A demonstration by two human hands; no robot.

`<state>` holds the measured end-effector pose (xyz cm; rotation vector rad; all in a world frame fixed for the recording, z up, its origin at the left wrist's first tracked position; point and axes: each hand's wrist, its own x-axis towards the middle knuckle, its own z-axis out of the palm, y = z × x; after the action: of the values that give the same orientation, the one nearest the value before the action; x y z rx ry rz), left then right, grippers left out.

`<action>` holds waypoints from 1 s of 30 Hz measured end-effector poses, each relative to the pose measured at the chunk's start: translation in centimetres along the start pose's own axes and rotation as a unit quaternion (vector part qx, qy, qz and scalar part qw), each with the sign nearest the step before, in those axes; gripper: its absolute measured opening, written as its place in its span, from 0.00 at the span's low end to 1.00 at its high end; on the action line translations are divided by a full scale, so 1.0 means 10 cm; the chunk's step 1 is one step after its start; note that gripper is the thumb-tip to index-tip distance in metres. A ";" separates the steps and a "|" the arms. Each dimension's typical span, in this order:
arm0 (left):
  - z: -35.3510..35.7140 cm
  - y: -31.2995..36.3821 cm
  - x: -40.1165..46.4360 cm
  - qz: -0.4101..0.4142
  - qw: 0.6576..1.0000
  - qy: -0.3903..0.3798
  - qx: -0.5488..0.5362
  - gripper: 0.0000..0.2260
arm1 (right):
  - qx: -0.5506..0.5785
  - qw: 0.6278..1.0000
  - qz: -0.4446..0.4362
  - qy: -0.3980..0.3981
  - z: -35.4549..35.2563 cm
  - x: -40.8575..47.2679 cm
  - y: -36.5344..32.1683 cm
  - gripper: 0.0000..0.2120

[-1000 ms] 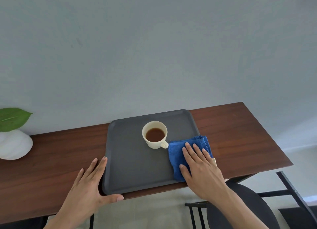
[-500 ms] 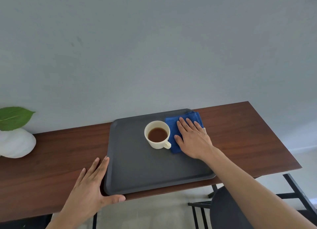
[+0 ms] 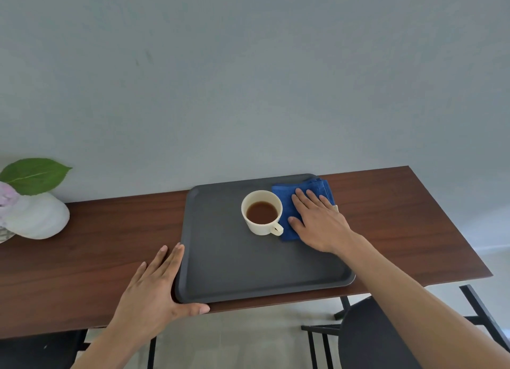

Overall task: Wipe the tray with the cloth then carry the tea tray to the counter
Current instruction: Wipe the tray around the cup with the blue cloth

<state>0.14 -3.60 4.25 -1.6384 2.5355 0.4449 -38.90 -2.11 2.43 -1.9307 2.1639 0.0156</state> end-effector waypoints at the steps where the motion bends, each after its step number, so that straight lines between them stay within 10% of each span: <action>1: 0.00 0.00 0.00 0.000 1.000 0.000 0.002 0.64 | 0.000 1.000 -0.005 0.000 0.01 -0.06 0.00 0.33; 23: -0.13 0.14 -0.07 -0.028 0.999 -0.029 0.020 0.64 | 0.069 0.996 -0.027 -0.046 0.12 -1.45 -0.31 0.30; 30: -0.30 0.46 -0.17 -0.015 0.996 0.010 0.091 0.61 | 0.101 0.980 0.052 0.165 0.08 -1.58 -0.19 0.23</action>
<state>-3.08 -1.21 8.41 -1.6194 2.4779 0.1896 -35.32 13.21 4.88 -1.8054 2.3594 -0.5203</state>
